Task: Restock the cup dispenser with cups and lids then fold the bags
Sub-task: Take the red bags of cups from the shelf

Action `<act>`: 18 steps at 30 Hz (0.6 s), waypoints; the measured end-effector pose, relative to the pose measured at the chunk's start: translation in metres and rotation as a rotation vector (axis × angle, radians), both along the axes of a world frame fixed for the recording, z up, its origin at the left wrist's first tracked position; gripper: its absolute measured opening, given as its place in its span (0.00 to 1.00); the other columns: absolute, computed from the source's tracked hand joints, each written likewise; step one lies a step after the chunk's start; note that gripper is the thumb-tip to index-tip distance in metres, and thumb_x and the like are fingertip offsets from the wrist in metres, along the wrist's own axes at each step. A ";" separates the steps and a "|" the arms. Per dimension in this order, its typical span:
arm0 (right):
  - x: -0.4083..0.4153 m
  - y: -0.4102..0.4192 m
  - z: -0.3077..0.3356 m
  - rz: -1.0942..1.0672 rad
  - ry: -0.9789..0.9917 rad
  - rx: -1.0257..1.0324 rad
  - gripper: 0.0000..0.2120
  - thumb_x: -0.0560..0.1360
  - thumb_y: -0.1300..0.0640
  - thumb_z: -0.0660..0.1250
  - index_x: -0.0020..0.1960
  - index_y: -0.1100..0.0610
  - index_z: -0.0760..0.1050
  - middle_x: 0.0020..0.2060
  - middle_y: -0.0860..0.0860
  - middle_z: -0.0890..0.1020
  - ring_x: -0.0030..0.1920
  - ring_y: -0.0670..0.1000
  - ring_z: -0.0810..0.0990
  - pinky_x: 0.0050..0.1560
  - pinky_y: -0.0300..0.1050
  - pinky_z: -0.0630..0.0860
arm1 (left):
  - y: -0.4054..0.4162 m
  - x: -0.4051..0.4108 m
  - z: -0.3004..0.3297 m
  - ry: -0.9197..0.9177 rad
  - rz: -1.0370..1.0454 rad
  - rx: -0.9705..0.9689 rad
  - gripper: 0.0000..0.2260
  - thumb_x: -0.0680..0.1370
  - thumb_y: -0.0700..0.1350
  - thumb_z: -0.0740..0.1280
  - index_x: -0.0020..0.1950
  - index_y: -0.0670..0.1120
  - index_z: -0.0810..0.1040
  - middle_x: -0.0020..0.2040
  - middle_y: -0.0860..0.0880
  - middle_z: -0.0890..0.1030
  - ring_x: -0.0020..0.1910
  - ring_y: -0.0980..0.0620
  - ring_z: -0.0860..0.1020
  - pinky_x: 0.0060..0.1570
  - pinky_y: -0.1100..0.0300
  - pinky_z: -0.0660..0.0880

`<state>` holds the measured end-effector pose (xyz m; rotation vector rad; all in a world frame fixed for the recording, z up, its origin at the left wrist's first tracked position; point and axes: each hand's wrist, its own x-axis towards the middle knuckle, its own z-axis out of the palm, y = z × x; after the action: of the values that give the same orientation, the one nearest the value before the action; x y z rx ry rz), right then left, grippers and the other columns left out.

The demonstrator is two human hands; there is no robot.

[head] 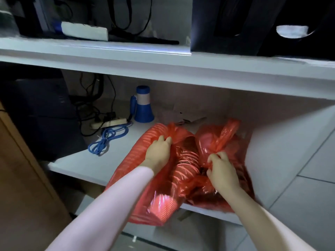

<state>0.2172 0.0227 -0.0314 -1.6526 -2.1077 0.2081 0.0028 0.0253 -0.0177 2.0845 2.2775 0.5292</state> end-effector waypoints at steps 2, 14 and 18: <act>-0.002 -0.009 0.020 0.011 0.012 0.004 0.10 0.71 0.64 0.69 0.49 0.54 0.74 0.55 0.52 0.71 0.46 0.58 0.78 0.48 0.47 0.73 | -0.011 0.001 0.025 -0.008 -0.028 0.057 0.15 0.78 0.35 0.56 0.63 0.44 0.70 0.57 0.41 0.72 0.55 0.37 0.74 0.52 0.46 0.72; 0.032 -0.120 0.154 0.306 -0.007 -0.233 0.27 0.73 0.67 0.60 0.69 0.50 0.71 0.63 0.52 0.72 0.59 0.57 0.77 0.55 0.48 0.75 | -0.185 0.052 0.135 0.118 0.016 -0.275 0.10 0.81 0.44 0.54 0.62 0.47 0.67 0.56 0.44 0.67 0.54 0.43 0.71 0.44 0.47 0.74; 0.056 -0.167 0.205 0.332 -0.085 -0.313 0.26 0.73 0.66 0.61 0.68 0.48 0.71 0.62 0.51 0.70 0.58 0.58 0.74 0.59 0.51 0.74 | -0.237 0.069 0.199 0.131 -0.020 -0.334 0.10 0.81 0.45 0.55 0.62 0.48 0.68 0.56 0.45 0.69 0.56 0.44 0.70 0.44 0.50 0.72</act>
<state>0.2734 -0.1447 0.1736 -1.4808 -2.5102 0.6086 0.0720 -0.2114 0.1817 2.0232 2.2190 0.0067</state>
